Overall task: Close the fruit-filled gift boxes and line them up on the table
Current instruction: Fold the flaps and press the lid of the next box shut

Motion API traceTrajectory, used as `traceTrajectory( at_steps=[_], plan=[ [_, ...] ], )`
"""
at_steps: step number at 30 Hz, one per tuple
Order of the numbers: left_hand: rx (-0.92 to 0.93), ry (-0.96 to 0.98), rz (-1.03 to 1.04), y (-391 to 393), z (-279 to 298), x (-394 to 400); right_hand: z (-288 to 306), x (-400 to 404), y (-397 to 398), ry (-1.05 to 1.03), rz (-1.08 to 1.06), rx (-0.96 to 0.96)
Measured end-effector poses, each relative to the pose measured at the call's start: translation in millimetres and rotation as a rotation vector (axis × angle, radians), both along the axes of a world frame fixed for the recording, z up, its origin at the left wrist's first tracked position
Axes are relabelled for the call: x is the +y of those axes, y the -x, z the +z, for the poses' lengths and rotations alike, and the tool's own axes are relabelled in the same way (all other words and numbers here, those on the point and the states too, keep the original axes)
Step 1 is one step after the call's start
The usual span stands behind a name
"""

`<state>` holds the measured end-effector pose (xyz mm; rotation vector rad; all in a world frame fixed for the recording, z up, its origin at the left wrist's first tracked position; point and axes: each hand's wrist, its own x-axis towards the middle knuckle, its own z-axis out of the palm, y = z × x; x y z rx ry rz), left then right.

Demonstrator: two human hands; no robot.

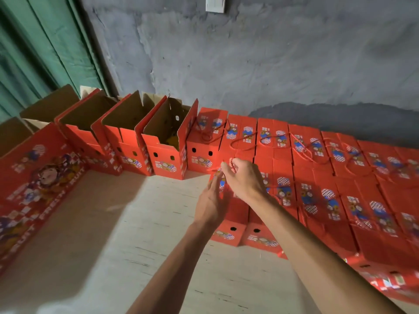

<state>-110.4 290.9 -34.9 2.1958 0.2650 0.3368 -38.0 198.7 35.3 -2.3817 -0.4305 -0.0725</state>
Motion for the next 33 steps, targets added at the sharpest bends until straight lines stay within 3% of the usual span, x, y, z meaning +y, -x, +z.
traceTrajectory(
  at_steps=[5, 12, 19, 26, 33],
  plan=[
    [-0.127, -0.004, 0.051, 48.6, 39.7, -9.8, 30.3, -22.7, 39.0, 0.153, 0.002, -0.015],
    [-0.107, -0.039, 0.145, 112.4, 70.1, -8.2, 55.7, -8.6, 96.3, -0.066, 0.161, -0.004],
    [-0.111, -0.103, 0.306, 161.2, 72.8, 39.1, 45.0, 32.3, 129.9, -0.171, 0.207, 0.032],
    [-0.109, -0.131, 0.229, 134.9, 63.9, 108.3, 23.5, 96.4, 115.1, -0.139, 0.189, 0.061],
    [-0.026, -0.205, 0.065, 46.8, 45.4, 200.3, -0.7, 186.5, 49.2, -0.079, 0.053, 0.042]
  ],
)
